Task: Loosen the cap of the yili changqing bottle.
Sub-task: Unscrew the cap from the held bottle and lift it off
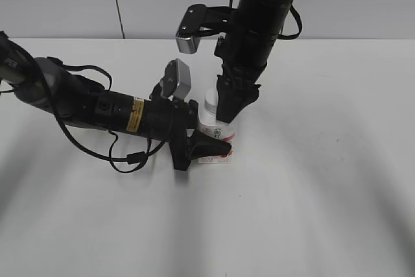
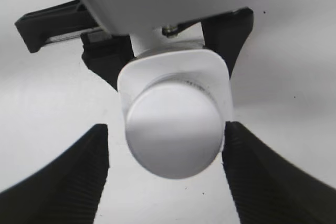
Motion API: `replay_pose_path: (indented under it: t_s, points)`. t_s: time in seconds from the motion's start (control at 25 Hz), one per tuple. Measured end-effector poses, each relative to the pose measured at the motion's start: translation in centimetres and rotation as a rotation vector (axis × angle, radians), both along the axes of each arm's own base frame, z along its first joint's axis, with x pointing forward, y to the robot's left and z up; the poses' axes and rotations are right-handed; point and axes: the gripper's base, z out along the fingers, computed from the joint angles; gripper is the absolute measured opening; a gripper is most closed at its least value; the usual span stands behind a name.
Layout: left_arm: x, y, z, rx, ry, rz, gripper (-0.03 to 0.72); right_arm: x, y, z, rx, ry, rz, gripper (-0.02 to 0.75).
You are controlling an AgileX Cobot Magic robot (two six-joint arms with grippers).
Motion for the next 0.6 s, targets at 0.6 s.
replay_pose_path:
  t_s: [0.6]
  points:
    - [0.00, 0.00, 0.00, 0.000, 0.001, 0.000, 0.394, -0.04, -0.39, 0.78, -0.030, 0.007, -0.144, 0.536]
